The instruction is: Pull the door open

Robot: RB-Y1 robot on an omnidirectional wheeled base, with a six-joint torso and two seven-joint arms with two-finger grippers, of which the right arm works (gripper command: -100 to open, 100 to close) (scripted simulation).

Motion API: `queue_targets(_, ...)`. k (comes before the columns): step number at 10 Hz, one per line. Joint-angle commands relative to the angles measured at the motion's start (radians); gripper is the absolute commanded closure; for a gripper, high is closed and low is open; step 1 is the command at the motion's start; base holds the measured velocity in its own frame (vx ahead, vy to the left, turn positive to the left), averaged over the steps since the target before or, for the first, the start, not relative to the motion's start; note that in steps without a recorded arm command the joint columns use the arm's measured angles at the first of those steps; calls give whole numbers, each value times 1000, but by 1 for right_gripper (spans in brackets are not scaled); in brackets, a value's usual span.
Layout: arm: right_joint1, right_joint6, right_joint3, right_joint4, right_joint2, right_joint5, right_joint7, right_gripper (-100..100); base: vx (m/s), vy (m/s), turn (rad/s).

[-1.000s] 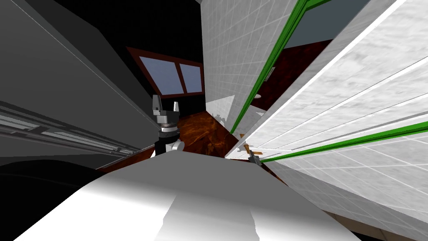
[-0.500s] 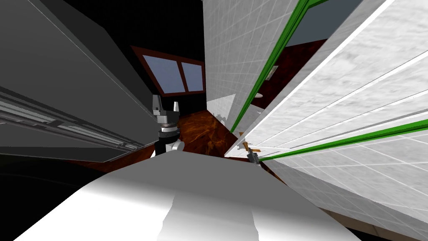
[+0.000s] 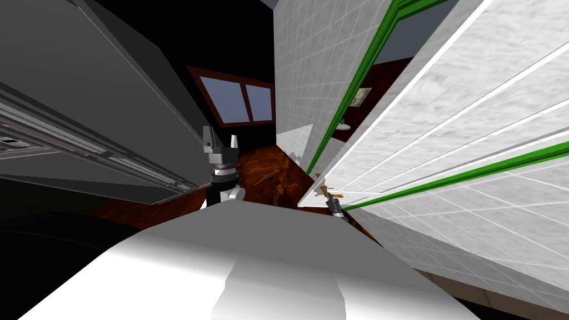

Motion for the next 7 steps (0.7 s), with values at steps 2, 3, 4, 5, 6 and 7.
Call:
queue_targets(2, -23, 26, -30, -4, 17, 52, -11, 100, -179, -71, 56)
queue_targets(3, -35, 37, -44, -2, 23, 73, -16, 100, -159, -77, 41)
queue_targets(4, -43, 43, -54, -1, 26, 86, -18, 100, -161, -106, 43)
queue_targets(5, -34, 44, -48, -9, 24, 75, -14, 100, -69, -45, 32)
queue_targets(6, -26, 24, -48, 8, 21, 72, -18, 100, -102, -24, 246)
queue_targets(7, -20, 9, -48, 18, 17, 68, -20, 100, -210, -82, 291)
